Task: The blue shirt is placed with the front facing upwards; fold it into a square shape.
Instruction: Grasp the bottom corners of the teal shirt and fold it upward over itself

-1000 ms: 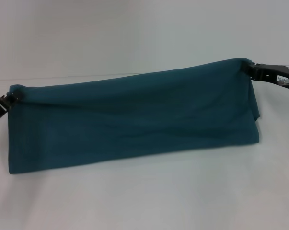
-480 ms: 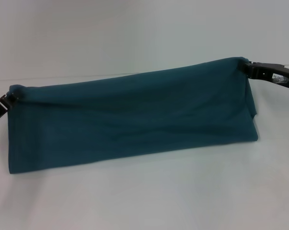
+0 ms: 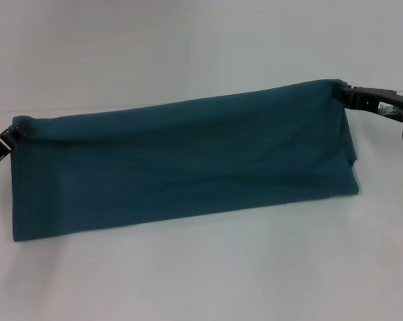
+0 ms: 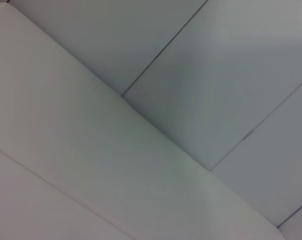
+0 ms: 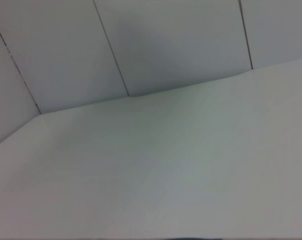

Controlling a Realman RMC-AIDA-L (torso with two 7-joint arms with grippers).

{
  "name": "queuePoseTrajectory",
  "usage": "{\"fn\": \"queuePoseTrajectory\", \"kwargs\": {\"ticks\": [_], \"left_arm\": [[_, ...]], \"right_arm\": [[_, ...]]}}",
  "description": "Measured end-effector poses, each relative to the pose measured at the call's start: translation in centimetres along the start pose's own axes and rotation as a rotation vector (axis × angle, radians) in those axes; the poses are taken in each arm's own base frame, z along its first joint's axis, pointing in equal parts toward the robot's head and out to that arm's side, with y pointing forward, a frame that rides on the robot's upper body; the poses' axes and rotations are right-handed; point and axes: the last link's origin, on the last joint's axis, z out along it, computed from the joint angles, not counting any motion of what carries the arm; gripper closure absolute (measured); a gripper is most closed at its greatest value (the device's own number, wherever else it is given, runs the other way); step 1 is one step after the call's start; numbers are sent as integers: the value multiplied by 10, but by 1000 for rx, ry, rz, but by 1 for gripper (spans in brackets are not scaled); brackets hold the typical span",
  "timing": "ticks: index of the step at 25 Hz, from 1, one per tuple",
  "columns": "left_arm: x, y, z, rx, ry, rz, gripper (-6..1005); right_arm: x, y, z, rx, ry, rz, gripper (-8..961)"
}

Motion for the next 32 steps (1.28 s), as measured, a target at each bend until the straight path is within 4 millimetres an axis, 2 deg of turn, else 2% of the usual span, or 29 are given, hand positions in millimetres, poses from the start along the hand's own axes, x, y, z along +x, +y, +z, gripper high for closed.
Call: {"fn": "queuePoseTrajectory", "kwargs": {"ticks": [10,16,29,32], "left_arm": [[2,-6,3,57,8,-13,869],[2,-11,5,103,14,-30,715],[10,-8,7,87,14,7,262],[16,-4,7,59,5,46,233]], "right_arm": [[1,0,10,46,25,-22,749],[-1,-1,14,82,29,-32,729],[1,-4,12,84,32,-52,412],[1,-4,12,82,39,-86,354]]}}
